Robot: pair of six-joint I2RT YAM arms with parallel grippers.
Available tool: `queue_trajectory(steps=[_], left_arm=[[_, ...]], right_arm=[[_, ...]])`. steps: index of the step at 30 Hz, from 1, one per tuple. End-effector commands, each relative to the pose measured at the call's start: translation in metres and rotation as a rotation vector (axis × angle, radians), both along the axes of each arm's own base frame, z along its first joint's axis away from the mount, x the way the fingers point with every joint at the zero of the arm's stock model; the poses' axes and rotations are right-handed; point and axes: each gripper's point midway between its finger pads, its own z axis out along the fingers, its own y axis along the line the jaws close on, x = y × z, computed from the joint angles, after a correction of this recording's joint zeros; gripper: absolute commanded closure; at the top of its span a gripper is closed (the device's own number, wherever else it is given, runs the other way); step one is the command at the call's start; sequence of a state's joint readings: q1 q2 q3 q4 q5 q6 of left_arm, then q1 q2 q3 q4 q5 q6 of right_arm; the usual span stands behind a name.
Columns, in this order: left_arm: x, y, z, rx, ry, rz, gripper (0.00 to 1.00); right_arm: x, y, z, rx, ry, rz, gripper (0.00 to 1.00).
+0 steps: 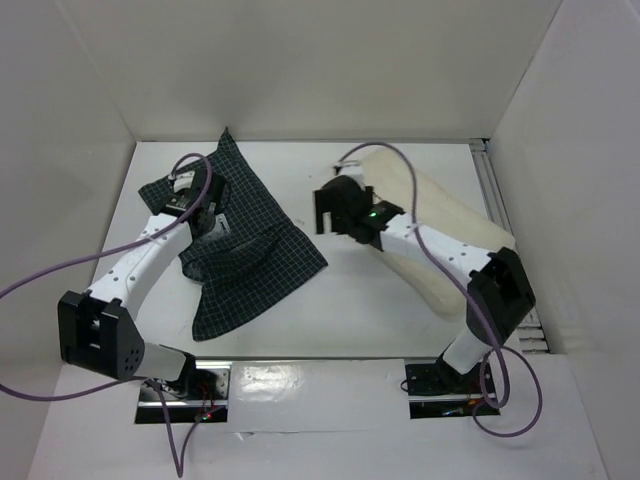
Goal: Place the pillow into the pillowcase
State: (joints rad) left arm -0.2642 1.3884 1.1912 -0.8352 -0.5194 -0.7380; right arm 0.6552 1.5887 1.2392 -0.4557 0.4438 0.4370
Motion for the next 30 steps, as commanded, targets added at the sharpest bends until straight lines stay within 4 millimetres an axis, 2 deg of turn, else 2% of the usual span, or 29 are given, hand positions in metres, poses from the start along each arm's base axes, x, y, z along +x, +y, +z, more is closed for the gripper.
queue_trajectory(steps=[1,2,4,5,8,12,17,19,20,21,23,24,25,27,28,29,30], left_arm=[[-0.001,0.013,0.018,-0.030,-0.056,0.067,0.21],[-0.003,0.020,0.022,-0.026,-0.066,0.078,0.21],[-0.002,0.024,0.037,-0.055,-0.116,0.078,0.21],[-0.003,0.028,0.040,-0.063,-0.123,0.082,0.19],[-0.004,0.036,0.056,-0.082,-0.165,0.092,0.19],[-0.003,0.041,0.066,-0.101,-0.202,0.097,0.21],[0.000,0.037,0.073,-0.152,-0.257,0.079,0.22],[0.003,0.030,0.074,-0.183,-0.264,0.056,0.22],[0.003,0.030,0.074,-0.176,-0.261,0.048,0.22],[0.003,0.028,0.074,-0.188,-0.259,0.039,0.22],[0.005,0.027,0.067,-0.178,-0.229,0.009,0.22],[0.006,0.024,0.071,-0.185,-0.235,-0.008,0.22],[0.007,0.020,0.067,-0.195,-0.216,-0.029,0.22],[0.011,0.016,0.060,-0.196,-0.187,-0.079,0.22],[0.012,0.013,0.056,-0.202,-0.172,-0.100,0.22],[0.013,0.007,0.052,-0.216,-0.149,-0.151,0.23],[0.017,0.004,0.046,-0.222,-0.130,-0.175,0.23]], right_arm=[[-0.036,0.107,-0.009,0.068,0.029,0.295,0.02],[-0.053,0.134,-0.033,0.044,0.070,0.363,0.02],[-0.066,0.160,-0.049,0.033,0.103,0.424,0.02],[-0.077,0.183,-0.062,0.037,0.127,0.478,0.02],[-0.094,0.215,-0.084,0.040,0.162,0.551,0.06],[-0.107,0.229,-0.112,0.025,0.200,0.592,0.12],[-0.107,0.218,-0.146,-0.069,0.234,0.548,0.28],[-0.106,0.206,-0.158,-0.122,0.248,0.512,0.53],[-0.104,0.205,-0.158,-0.128,0.240,0.505,0.65],[-0.106,0.194,-0.166,-0.163,0.252,0.492,0.85],[-0.104,0.180,-0.166,-0.166,0.254,0.448,1.00],[-0.100,0.170,-0.166,-0.174,0.255,0.427,1.00],[-0.101,0.150,-0.167,-0.189,0.272,0.408,1.00],[-0.103,0.134,-0.165,-0.194,0.269,0.379,1.00],[-0.102,0.110,-0.171,-0.227,0.282,0.341,1.00],[-0.103,0.105,-0.160,-0.218,0.263,0.337,1.00],[-0.101,0.095,-0.158,-0.223,0.260,0.318,1.00]])
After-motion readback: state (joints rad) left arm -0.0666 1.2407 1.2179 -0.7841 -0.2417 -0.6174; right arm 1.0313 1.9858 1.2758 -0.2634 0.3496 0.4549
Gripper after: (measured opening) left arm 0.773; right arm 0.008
